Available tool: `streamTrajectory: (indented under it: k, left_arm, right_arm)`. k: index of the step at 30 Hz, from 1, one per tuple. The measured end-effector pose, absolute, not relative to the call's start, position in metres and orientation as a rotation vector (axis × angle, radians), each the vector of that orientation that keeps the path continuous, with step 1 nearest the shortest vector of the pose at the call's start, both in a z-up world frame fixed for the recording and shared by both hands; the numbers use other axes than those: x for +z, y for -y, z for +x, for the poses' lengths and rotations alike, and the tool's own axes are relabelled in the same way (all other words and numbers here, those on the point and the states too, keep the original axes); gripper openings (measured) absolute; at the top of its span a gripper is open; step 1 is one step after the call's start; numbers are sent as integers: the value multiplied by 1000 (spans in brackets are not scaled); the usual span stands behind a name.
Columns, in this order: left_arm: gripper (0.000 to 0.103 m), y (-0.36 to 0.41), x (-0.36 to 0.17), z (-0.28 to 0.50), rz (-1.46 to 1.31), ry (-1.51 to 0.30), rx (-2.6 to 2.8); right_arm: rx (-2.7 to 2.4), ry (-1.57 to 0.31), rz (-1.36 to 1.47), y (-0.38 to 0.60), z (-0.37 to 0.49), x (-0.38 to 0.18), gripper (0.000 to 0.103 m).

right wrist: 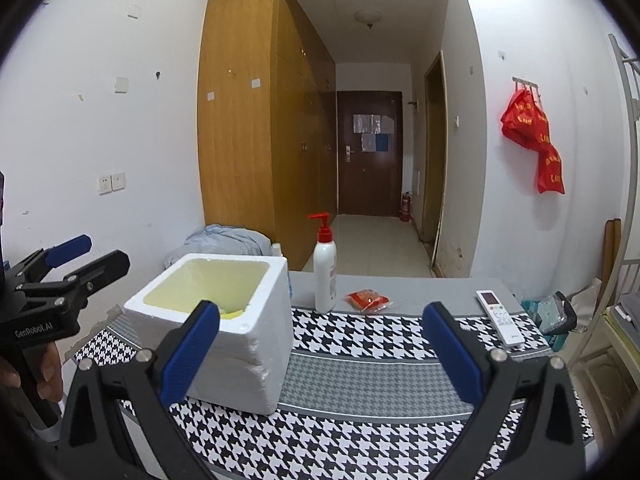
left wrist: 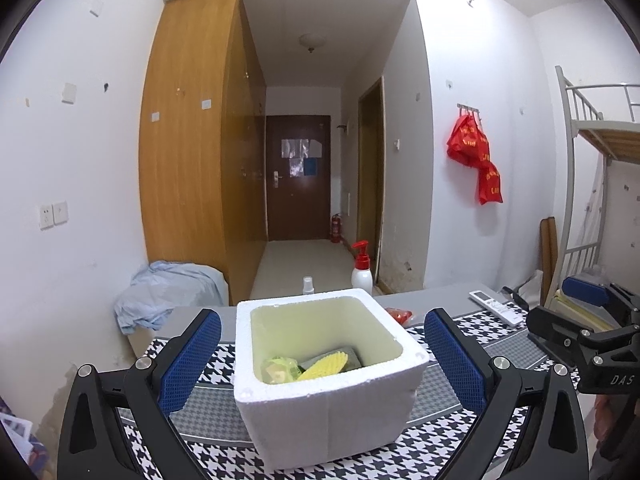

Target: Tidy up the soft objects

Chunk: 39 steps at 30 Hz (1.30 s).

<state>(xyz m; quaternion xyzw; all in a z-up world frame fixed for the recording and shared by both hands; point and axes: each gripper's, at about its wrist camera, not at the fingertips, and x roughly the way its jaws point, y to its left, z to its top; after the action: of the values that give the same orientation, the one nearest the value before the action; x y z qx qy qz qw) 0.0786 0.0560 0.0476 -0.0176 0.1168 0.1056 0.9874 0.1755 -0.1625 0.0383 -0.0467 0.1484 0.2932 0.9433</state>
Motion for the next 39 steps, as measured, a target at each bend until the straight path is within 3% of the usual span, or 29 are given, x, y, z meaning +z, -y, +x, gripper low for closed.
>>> streamTrajectory:
  k: [39]
  left_arm:
    - [102,-20,35,-10,-15,-147,196]
  right_arm:
    - [612,-204,-81,186,90,32,102]
